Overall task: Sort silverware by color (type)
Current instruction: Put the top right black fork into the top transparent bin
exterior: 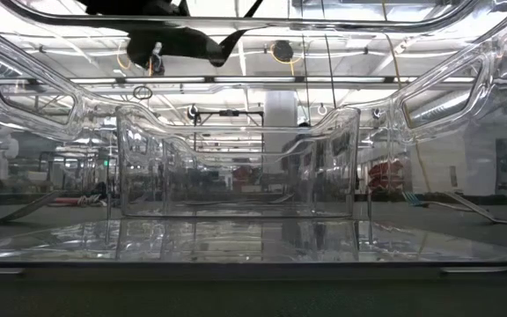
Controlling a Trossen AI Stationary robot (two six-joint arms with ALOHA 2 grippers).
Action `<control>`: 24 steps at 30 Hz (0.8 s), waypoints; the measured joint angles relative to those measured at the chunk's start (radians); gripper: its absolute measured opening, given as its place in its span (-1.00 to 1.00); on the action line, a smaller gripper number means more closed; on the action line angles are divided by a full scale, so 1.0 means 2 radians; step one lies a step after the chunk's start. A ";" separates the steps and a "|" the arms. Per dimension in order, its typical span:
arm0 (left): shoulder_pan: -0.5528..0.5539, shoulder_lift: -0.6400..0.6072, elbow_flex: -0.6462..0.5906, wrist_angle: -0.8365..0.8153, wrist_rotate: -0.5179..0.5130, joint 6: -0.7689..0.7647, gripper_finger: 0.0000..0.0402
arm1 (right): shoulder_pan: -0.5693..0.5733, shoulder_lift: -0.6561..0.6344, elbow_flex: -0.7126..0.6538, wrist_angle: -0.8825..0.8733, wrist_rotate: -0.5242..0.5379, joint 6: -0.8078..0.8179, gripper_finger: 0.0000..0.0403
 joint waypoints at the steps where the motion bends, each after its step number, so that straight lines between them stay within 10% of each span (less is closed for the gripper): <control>1: -0.001 0.000 0.000 -0.006 0.000 0.007 -0.99 | 0.001 0.000 0.000 -0.004 0.000 -0.001 -0.09; 24: -0.010 0.000 0.000 -0.071 -0.019 0.030 -0.99 | 0.043 0.000 0.000 -0.004 -0.003 -0.055 -0.13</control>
